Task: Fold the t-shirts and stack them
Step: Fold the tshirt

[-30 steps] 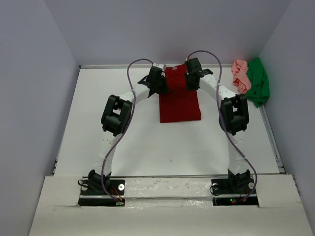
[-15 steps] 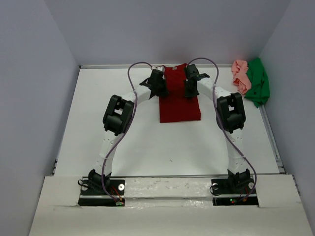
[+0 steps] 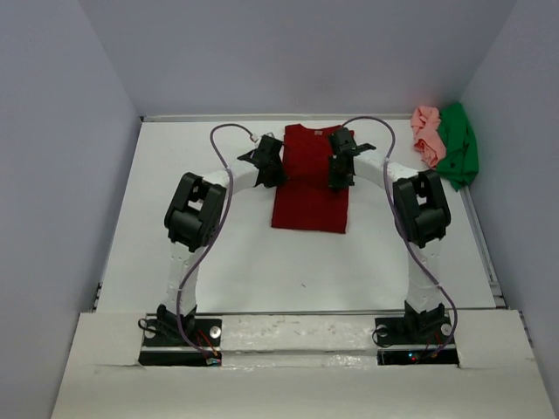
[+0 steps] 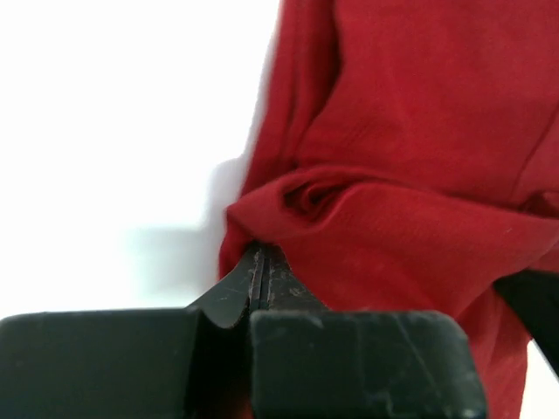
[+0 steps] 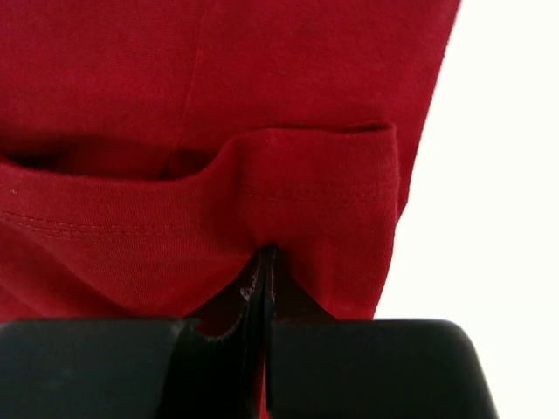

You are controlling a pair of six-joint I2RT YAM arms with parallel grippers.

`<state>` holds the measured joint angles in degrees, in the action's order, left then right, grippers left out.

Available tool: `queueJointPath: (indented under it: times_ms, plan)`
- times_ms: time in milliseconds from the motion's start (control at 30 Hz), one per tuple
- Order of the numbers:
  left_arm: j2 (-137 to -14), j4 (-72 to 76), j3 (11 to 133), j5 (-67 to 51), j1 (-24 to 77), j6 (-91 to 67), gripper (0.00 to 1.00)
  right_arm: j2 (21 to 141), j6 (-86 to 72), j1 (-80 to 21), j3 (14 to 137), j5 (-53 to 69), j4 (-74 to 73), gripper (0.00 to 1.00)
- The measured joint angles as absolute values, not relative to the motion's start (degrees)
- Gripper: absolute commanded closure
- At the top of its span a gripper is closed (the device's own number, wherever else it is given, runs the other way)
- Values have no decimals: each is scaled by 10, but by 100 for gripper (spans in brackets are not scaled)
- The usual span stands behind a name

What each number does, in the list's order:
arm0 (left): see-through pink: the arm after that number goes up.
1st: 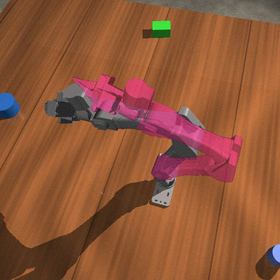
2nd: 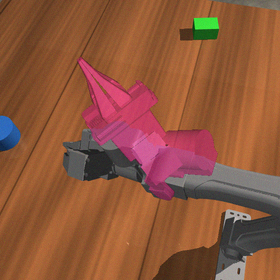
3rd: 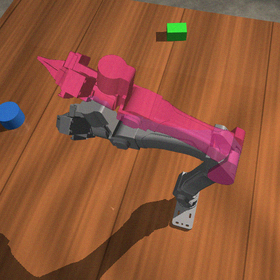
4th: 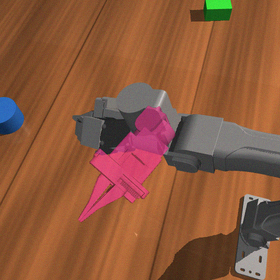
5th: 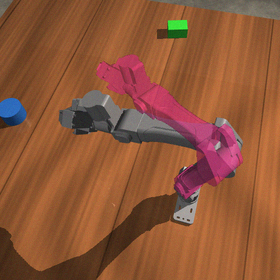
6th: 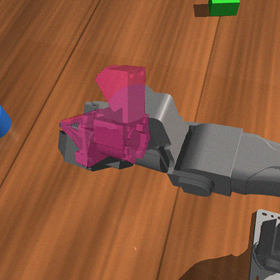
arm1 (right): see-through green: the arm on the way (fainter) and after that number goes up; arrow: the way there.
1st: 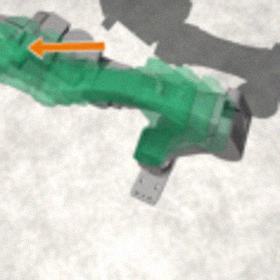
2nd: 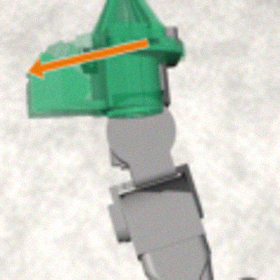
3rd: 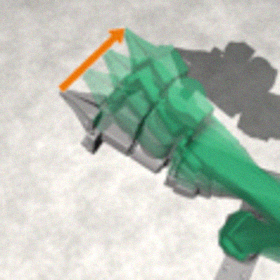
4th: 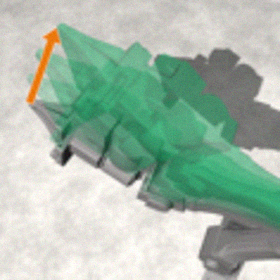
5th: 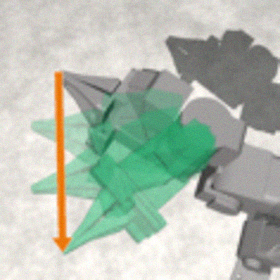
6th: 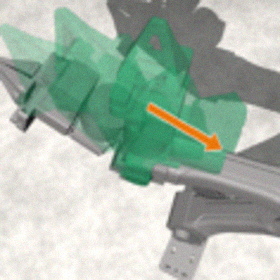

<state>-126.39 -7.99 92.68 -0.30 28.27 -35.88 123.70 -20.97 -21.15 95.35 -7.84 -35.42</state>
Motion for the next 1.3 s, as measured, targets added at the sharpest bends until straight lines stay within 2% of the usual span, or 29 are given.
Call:
queueJointPath:
  times_ms: [400, 867, 1300]
  plan:
    - [-1112, -48, 703, 16, 305, -399, 100, 1140, -246, -241, 798, -79, -295, 100]
    - [-1080, -17, 651, 59, 358, -407, 100, 1077, -282, -286, 693, -136, -233, 100]
    - [-1032, -94, 635, 126, 403, -409, 100, 1058, -288, -314, 689, -189, -302, 100]
